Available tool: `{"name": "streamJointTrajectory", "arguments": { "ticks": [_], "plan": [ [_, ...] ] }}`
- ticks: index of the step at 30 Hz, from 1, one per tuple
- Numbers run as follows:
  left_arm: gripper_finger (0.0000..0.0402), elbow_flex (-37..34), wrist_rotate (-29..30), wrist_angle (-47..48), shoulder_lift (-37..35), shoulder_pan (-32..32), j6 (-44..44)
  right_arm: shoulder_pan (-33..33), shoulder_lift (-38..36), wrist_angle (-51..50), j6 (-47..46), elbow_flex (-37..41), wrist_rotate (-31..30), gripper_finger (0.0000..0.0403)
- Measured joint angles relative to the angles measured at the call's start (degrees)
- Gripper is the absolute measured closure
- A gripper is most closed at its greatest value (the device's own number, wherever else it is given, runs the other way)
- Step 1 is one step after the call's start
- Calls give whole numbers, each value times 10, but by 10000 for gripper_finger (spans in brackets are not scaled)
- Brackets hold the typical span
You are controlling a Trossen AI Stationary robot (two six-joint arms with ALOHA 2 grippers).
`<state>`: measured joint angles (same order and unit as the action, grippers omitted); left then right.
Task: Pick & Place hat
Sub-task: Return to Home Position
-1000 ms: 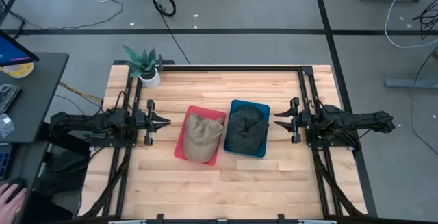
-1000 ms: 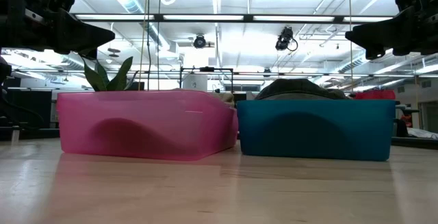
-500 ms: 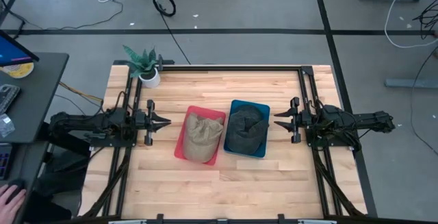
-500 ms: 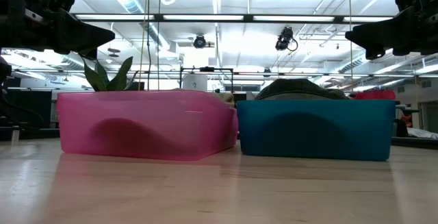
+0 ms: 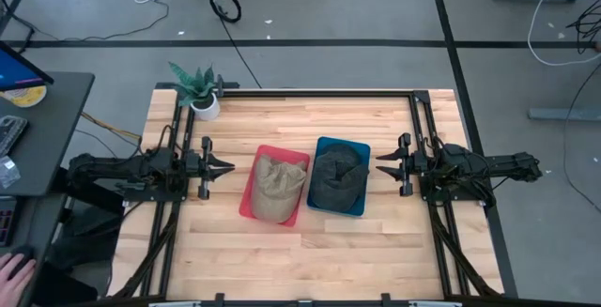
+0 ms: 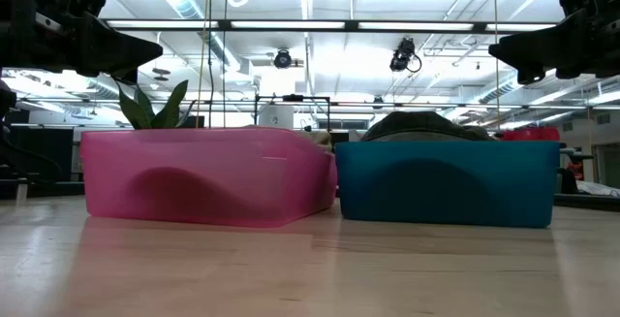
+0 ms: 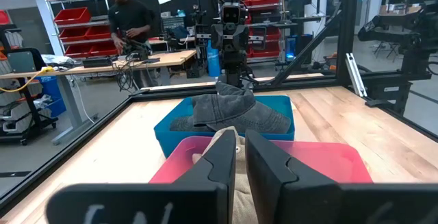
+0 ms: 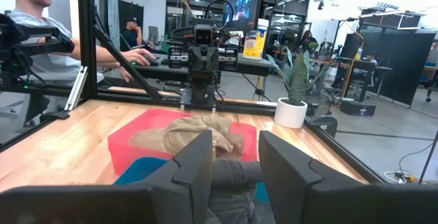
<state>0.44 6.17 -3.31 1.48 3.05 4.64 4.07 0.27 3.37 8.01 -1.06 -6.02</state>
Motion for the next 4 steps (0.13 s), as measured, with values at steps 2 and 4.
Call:
{"name": "streamJointTrajectory", "arguments": {
  "ticks": [2, 4],
  "plan": [
    [362, 0, 0, 0, 0, 0, 0, 0, 0, 0, 0, 0, 0, 279],
    [362, 0, 0, 0, 0, 0, 0, 0, 0, 0, 0, 0, 0, 279]
  ]
}}
